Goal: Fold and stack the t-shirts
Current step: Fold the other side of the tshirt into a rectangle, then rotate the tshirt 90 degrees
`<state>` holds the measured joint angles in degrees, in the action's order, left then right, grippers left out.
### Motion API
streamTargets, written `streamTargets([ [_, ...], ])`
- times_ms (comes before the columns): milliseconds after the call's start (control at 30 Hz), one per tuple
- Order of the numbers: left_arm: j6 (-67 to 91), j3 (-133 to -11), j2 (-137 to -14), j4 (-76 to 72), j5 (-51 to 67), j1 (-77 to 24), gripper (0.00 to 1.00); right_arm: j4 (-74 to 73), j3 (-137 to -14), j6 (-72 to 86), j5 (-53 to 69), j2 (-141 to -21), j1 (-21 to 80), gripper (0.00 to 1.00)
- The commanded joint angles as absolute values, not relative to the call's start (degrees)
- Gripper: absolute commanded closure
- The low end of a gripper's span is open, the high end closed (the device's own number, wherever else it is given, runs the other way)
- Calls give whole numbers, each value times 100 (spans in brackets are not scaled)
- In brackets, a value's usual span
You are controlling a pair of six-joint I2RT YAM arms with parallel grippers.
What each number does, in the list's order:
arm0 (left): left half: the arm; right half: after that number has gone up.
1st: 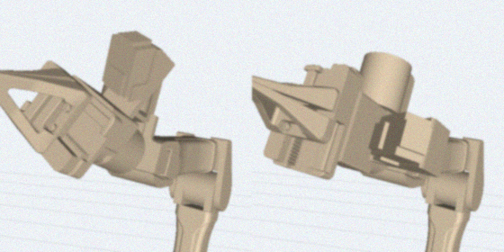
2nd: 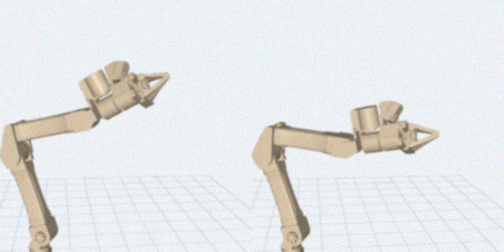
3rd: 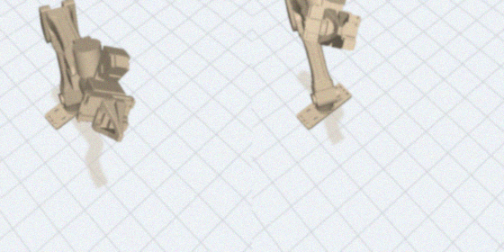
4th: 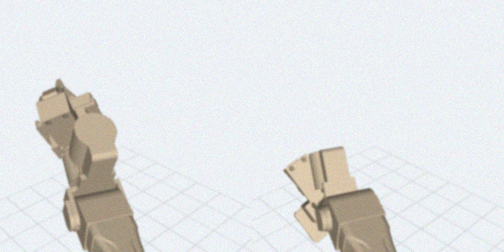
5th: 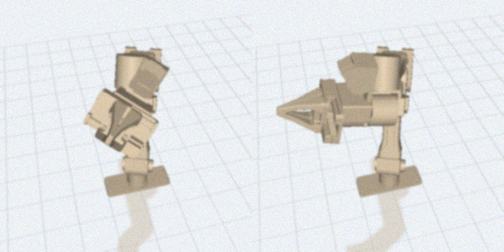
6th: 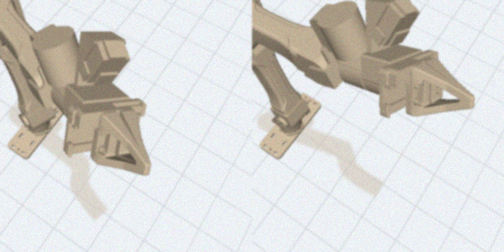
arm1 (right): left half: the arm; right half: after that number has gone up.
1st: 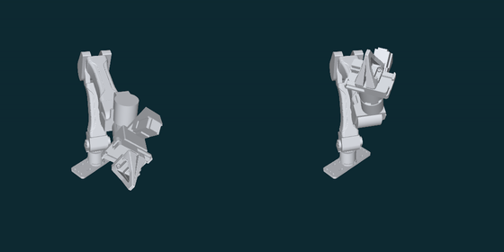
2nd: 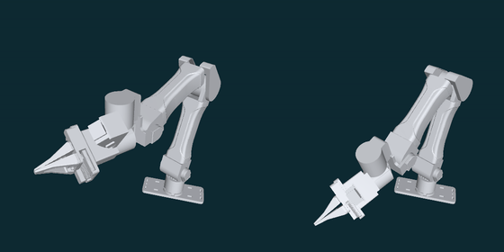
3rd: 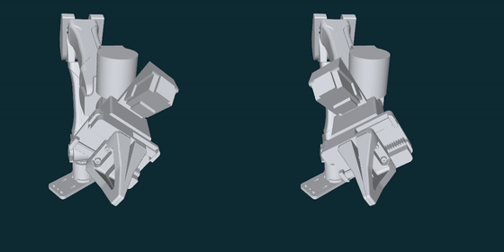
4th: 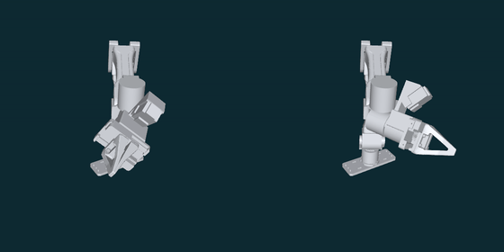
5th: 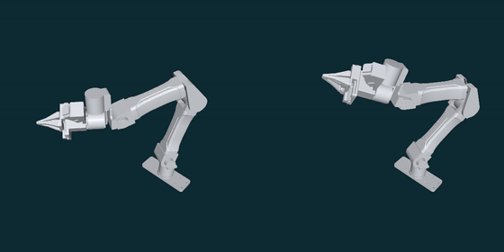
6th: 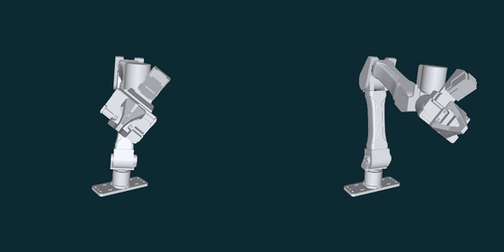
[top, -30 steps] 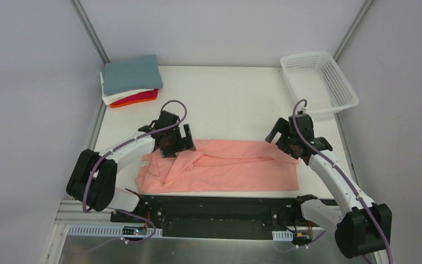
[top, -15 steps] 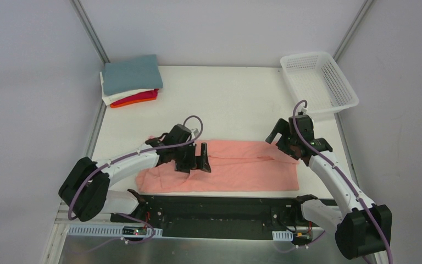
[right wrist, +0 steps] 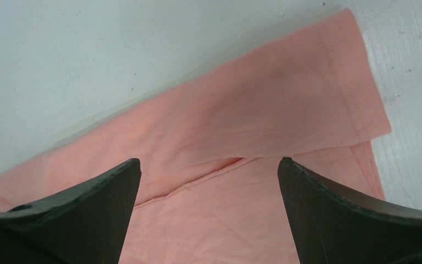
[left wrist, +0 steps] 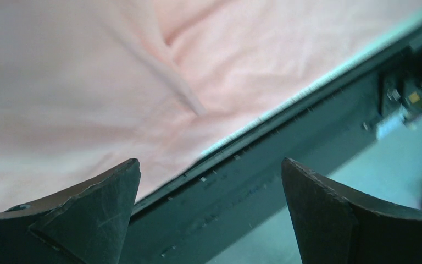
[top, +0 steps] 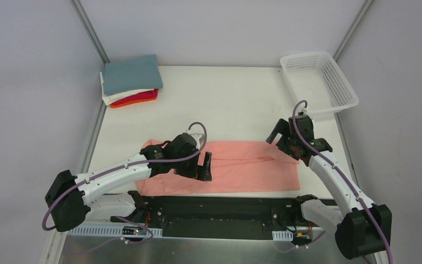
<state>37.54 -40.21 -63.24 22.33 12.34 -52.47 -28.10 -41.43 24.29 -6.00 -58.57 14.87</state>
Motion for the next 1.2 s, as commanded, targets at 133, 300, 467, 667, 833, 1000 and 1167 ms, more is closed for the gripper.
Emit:
streamTargets([
  [133, 4003, -4866, -7041, 3022, -978, -4975, 1, -2687, -4253, 2339, -590, -5947, 1470, 1],
  [300, 4366, -4637, -7413, 2949, -849, -3823, 1, -2536, -4282, 2294, -480, -6291, 1476, 1],
  [467, 4387, -4421, -8095, 2243, -337, -2987, 1, -2224, -4456, 2346, -300, -7242, 1467, 1],
  [667, 4277, -4648, -9059, 1983, -38, -2159, 1, -1967, -4539, 2467, -855, -8227, 1253, 1],
  [833, 4213, -4715, -9530, 1930, 196, -1627, 1, -1791, -4413, 2624, -907, -8511, 816, 1],
  [1000, 4015, -5389, -10089, 1910, 565, -1468, 2, -1818, -4266, 2681, -365, -8289, 746, 1],
  [1167, 3856, -7062, -11209, 1810, 1230, -1543, 2, -1814, -3631, 2992, 628, -7767, 877, 1],
])
